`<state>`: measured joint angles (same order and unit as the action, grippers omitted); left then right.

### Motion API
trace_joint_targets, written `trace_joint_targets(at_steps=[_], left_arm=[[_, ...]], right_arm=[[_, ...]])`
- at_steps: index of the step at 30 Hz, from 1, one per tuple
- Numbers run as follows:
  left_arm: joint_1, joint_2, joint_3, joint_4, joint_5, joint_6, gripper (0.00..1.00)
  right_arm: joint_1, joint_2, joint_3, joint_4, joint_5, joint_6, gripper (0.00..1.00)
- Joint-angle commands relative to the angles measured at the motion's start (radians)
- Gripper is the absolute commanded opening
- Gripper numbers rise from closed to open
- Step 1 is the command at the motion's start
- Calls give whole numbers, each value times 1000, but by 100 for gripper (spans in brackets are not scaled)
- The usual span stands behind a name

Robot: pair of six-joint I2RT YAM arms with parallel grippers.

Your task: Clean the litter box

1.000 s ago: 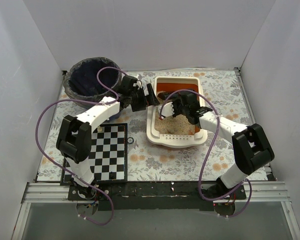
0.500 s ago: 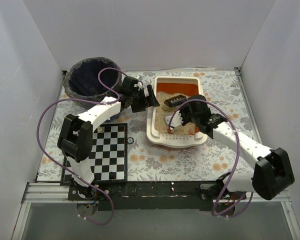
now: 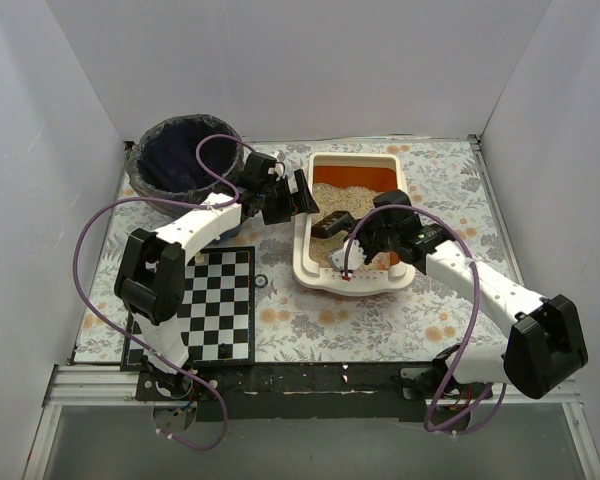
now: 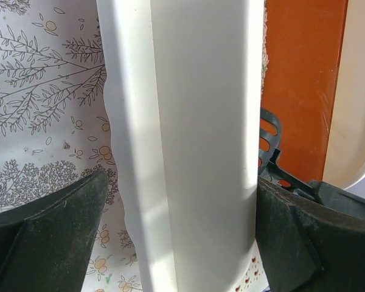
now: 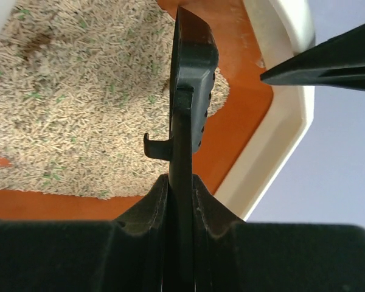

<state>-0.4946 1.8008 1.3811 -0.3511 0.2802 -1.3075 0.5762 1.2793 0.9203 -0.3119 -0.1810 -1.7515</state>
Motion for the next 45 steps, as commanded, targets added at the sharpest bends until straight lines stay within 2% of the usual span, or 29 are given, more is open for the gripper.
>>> trace_joint_targets(at_steps=[1,7,9,10,13,14,18,22,24,26,31,35,39,43,45], left_arm=[[-1,-77,-2,0,4,10,94],[-1,-57,6,8,17,11,93],[-1,-57,7,1,17,14,93],[-1,-58,7,4,17,11,93],[-1,-58,1,17,10,-1,93],[-1,-60,4,21,16,1,93],[-1,-47,16,20,25,10,92],[-1,-47,-4,26,-7,-4,91],[-2,-54,-19,34,-12,1,91],[-2,-60,-24,47,-16,-1,91],[-2,-72,-37,73,-10,2,91],[-4,-87,-47,77,-22,5,91],[-4,-95,-57,77,-32,8,91],[-5,-101,-62,78,-30,10,91],[-5,-100,-60,77,-33,10,91]], right_arm=[[5,-14,121,-120,4,88,1],[7,-90,176,-193,-69,265,1],[8,-66,253,-231,-57,462,1],[8,-46,294,-260,-35,612,1],[7,33,415,-337,174,1122,1],[7,67,458,-386,261,1233,1],[1,207,636,-594,289,1509,1],[1,246,719,-631,293,1743,1],[-12,227,745,-627,313,1912,1],[-35,230,776,-648,159,1949,1],[-36,368,885,-772,42,2005,1],[-36,515,985,-831,29,2020,1],[-30,615,1045,-831,-57,2002,1],[-13,682,1043,-843,-60,1971,1],[-12,710,1055,-857,6,1969,1]])
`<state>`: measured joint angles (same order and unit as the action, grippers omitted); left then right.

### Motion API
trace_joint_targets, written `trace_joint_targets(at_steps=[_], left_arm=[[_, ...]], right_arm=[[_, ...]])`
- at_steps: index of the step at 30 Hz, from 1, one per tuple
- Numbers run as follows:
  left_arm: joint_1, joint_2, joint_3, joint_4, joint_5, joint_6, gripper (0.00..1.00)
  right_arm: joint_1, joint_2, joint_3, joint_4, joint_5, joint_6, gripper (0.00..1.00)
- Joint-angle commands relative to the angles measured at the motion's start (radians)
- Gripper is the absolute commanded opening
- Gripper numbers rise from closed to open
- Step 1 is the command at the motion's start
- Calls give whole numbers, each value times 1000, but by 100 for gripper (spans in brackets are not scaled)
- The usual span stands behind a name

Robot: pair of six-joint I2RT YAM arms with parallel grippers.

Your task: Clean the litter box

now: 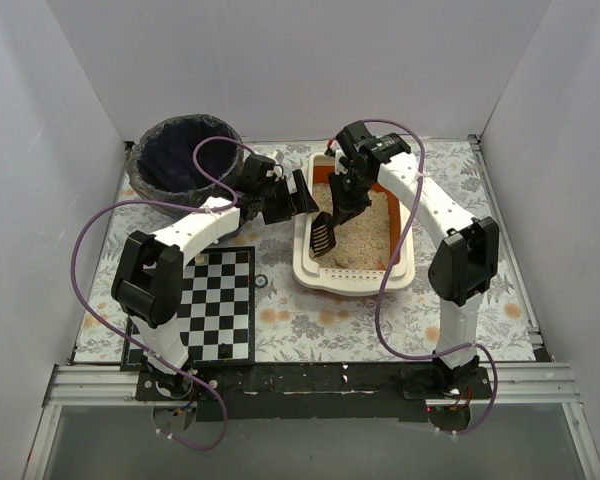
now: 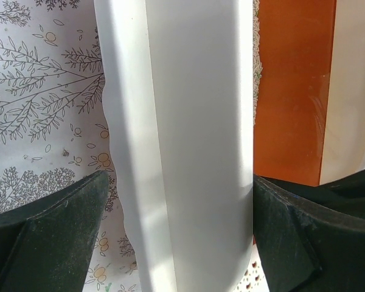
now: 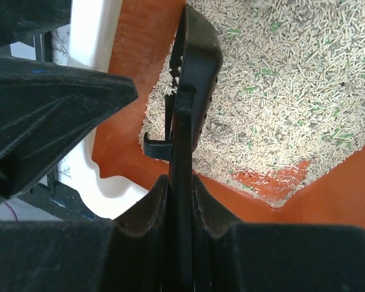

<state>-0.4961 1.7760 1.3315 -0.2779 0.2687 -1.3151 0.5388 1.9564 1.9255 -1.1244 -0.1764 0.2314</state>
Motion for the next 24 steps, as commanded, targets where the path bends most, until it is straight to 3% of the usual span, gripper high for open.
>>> trace_joint_targets(at_steps=[1,4,8,14,19,24], left_arm=[[-4,-73,-11,5,-20,17,91],[-6,-75,-11,3,-14,14,91],[-9,-76,-14,6,-19,11,91],[-7,-84,-17,6,-31,11,91],[-7,-86,-22,5,-36,14,91],[-7,-87,-23,5,-42,16,91]], right_arm=[[24,42,65,-69,73,-4,1],[18,73,170,-149,318,25,1],[12,58,247,-166,436,6,1],[9,-23,231,-106,404,-23,1],[30,-131,61,-8,125,-92,1],[76,-180,-112,45,32,-107,1]])
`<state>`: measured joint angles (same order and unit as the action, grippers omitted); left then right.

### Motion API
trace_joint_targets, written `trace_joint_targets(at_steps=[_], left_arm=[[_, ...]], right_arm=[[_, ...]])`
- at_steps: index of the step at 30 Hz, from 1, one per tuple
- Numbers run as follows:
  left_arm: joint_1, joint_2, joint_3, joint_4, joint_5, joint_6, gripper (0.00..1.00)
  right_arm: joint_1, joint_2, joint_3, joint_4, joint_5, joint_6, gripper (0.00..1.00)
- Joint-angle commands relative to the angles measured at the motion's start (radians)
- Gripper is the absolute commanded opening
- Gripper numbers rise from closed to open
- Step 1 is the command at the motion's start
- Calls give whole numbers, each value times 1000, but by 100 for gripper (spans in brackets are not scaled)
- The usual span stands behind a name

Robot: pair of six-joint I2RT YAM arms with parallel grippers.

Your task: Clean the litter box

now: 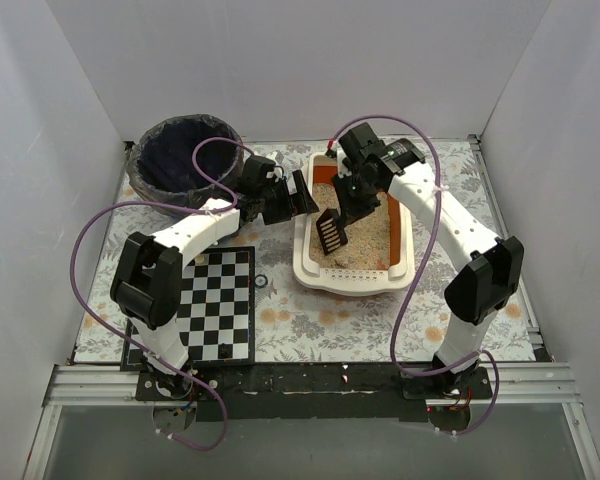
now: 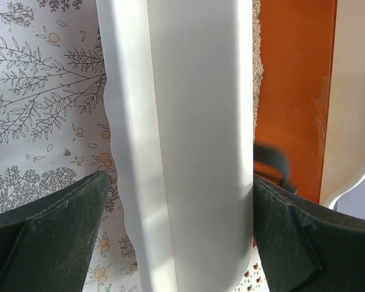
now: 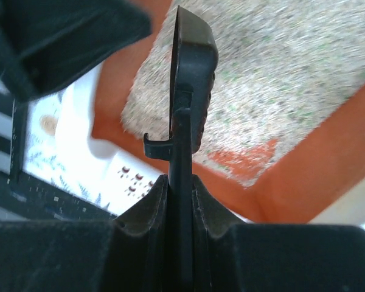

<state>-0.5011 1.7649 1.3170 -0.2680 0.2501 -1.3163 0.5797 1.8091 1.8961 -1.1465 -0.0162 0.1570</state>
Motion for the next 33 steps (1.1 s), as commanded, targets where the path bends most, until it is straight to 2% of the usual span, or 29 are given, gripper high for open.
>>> trace_joint_targets(at_steps=[1,4,8,13,15,17,20,23,27,31,33], left_arm=[[-2,-76,-7,-5,-22,17,91],[-2,-71,-7,-5,-18,15,91],[-2,-71,-7,-5,-12,20,92],[-2,-85,-15,-5,-29,28,92],[-2,-84,-13,-5,-29,29,92],[-2,-79,-12,-4,-26,26,92],[-2,-76,-9,-2,-25,26,92],[-2,-78,-7,-2,-26,29,92],[-2,-76,-7,-2,-41,34,92],[-2,-71,-1,-5,-48,40,92],[-2,-68,-1,-5,-48,42,90]], right_arm=[[35,-25,-103,67,-129,-34,1],[35,13,-128,67,-108,-46,1],[14,100,9,-27,149,-30,1],[-41,128,99,-38,278,-43,1],[-38,130,138,-39,286,-76,1],[-40,113,150,-30,202,-79,1],[-40,50,104,30,87,-85,1],[-43,-52,16,88,82,-38,1],[-67,-209,-135,137,182,114,1],[-96,-307,-251,111,321,301,1],[-107,-349,-307,119,312,367,1]])
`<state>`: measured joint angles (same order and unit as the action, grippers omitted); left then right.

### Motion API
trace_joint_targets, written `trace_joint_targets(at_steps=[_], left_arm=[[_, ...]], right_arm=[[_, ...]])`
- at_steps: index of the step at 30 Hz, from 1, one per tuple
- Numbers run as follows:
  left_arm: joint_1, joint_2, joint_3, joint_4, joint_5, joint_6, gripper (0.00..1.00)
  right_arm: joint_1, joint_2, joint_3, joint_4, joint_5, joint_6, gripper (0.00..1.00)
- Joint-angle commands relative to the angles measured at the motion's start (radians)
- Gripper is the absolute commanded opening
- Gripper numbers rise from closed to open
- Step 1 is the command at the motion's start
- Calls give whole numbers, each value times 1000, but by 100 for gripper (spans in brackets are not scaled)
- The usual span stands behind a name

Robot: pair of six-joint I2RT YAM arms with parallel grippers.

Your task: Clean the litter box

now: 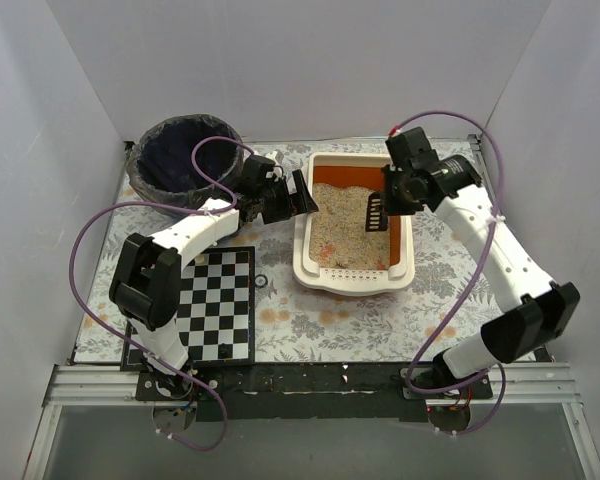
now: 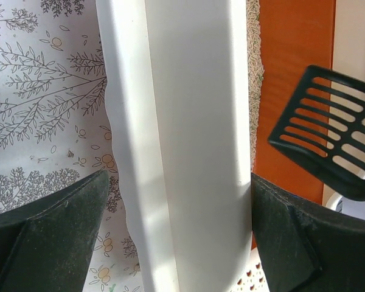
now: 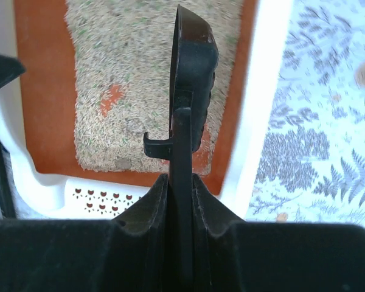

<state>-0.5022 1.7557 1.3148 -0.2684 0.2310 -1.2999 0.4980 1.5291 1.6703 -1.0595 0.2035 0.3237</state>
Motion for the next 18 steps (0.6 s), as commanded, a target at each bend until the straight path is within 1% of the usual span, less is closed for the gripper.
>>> trace_joint_targets(at_steps=[1,3,5,6,7,8,11,14,16,18], left_arm=[[-1,-58,3,-5,-28,25,89],[-2,-52,4,-6,-24,27,89],[-2,-45,9,-8,-19,28,88],[-1,-44,12,-8,-18,27,88],[-1,-45,14,-8,-15,27,88],[-2,-45,14,-8,-12,27,88],[-2,-48,9,-6,-10,30,88],[-4,-50,1,-5,-6,27,87],[-6,-45,3,-6,-4,27,85],[-6,-41,1,-6,-2,27,84]], right_arm=[[-27,-84,-101,32,73,225,1],[-29,-99,-132,32,56,271,1],[-29,-101,-155,38,7,291,1],[-29,-93,-161,35,4,348,1],[-29,-84,-170,29,1,366,1],[-29,-77,-178,44,-16,353,1],[-29,-49,-194,50,13,409,1],[-29,-43,-268,143,56,477,1],[-33,-46,-314,225,28,506,1],[-35,-55,-375,366,-31,525,1]])
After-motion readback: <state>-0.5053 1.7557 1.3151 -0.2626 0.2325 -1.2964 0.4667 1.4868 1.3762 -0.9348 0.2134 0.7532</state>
